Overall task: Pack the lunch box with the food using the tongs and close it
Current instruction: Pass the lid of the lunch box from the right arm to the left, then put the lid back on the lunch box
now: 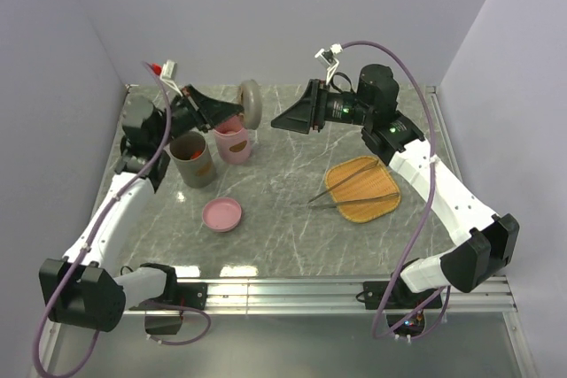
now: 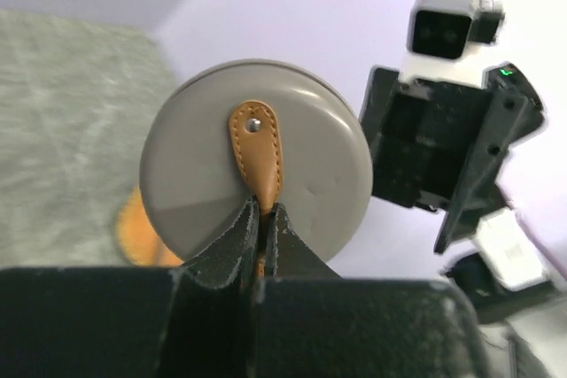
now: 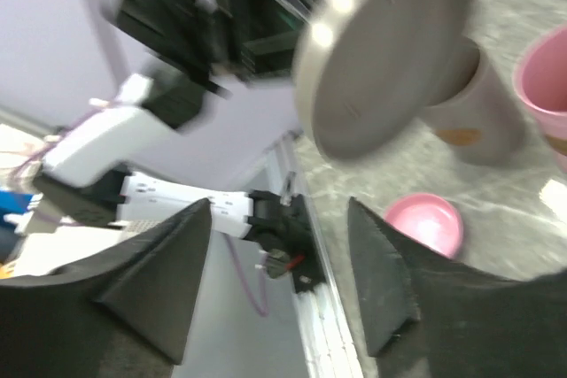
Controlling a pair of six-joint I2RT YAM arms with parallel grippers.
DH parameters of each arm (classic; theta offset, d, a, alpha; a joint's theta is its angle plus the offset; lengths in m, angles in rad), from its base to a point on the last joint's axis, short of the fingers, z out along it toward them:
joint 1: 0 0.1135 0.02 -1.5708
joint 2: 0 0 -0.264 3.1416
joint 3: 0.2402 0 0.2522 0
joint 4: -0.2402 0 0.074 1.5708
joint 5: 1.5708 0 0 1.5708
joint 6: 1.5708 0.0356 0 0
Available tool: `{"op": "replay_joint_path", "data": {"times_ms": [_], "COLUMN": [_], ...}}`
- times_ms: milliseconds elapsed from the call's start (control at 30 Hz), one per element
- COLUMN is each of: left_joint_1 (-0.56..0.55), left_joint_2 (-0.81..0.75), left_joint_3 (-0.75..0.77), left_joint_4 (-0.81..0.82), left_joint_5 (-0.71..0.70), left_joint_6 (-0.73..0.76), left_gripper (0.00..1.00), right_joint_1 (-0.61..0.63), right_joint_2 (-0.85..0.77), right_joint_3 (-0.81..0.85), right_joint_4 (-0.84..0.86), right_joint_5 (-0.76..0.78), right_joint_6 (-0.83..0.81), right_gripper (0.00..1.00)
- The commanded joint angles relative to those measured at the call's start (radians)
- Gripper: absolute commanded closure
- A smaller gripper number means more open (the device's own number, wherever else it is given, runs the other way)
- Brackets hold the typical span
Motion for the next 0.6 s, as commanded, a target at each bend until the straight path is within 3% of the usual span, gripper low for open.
{"op": "replay_joint_path", "data": {"times_ms": [0,33,67,100,200,367,567], "left_joint_1": [0.032,0.032,0.032,0.032,0.034,0.032,0.032], "left_joint_2": [-0.039,-0.031,-0.021,-0.004,0.031,0.093,0.168], "left_joint_3": [0.207,0.258,0.306,0.394,0.531,0.673,0.765], "left_joint_4": [-0.418,-0.553,-0.650,-0.831,-1.081,-1.295,-1.459], "left_joint_5": [0.003,-0.030,-0.069,-0.112,-0.323,-0.569,-0.647], "left_joint_6": [0.315,0.486,0.566,0.637,0.899,1.122,1.277], "left_gripper": [0.99,1.00,1.00,0.99,1.00,1.00,1.00], "right_joint_1": [-0.022,-0.027,-0.036,-0.037,-0.048,-0.060,-0.070], "right_joint_2": [-0.024,-0.024,-0.024,-0.021,0.007,0.053,0.033], "right_joint_3": [0.041,0.045,0.050,0.074,0.145,0.211,0.197], "right_joint_4": [-0.097,-0.150,-0.183,-0.224,-0.399,-0.597,-0.615], "right_joint_5": [0.044,0.058,0.066,0.075,0.117,0.141,0.152], "right_joint_6": [-0.115,-0.143,-0.202,-0.236,-0.370,-0.517,-0.557], "right_gripper": [0.29,0.19,0.15,0.12,0.07,0.07,0.05]}}
